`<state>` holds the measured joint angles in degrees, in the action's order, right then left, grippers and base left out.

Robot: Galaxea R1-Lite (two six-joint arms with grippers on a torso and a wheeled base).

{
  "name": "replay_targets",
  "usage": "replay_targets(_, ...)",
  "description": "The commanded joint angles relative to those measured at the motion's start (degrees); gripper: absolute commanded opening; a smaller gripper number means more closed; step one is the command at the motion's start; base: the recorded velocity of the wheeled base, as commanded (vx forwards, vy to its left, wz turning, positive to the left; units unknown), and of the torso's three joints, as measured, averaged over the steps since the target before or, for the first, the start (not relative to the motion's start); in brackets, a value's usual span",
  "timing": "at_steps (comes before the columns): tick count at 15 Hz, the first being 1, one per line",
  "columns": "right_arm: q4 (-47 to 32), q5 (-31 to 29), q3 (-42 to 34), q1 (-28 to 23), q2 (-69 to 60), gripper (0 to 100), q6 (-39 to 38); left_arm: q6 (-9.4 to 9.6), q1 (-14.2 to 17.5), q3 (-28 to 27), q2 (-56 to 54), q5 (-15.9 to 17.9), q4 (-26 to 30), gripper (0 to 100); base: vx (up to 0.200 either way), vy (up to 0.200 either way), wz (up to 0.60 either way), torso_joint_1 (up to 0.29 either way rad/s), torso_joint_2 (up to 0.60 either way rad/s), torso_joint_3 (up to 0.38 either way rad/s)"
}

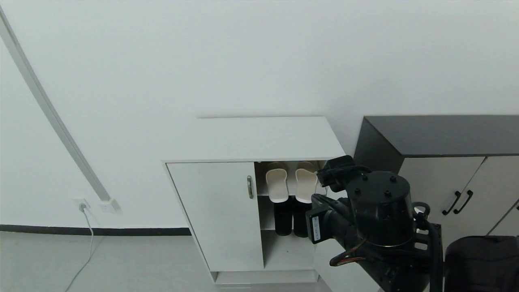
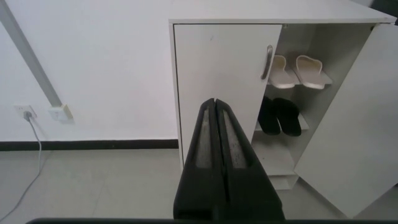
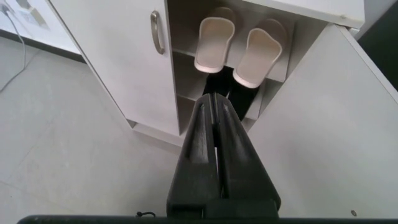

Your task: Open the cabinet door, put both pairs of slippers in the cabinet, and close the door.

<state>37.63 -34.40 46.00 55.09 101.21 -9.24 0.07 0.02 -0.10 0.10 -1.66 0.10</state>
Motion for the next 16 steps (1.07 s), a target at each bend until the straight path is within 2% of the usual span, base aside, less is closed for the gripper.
replay_targets(1,0.1,0.1,0.1,0.0,-0.5,0,0.0,0.01,0.0,0.0,0.1,0.0,0.0,0,0.000,0.000,-0.60,0.007,0.00,0.002)
replay_targets(4,0.4,0.1,0.0,-0.9,-0.7,0,0.8,0.01,0.0,0.0,0.1,0.0,0.0,0,0.000,0.000,-0.60,0.006,0.00,0.002)
replay_targets(14,1.0,0.1,1.1,-4.3,-0.7,0,2.5,0.10,0.0,0.1,0.1,0.0,0.0,0,0.000,0.000,0.00,0.000,0.00,0.000)
replay_targets(16,1.0,0.1,1.1,-4.3,-0.7,0,2.5,0.10,0.0,0.1,0.1,0.0,0.0,0,-0.200,0.000,0.00,0.005,0.00,0.005)
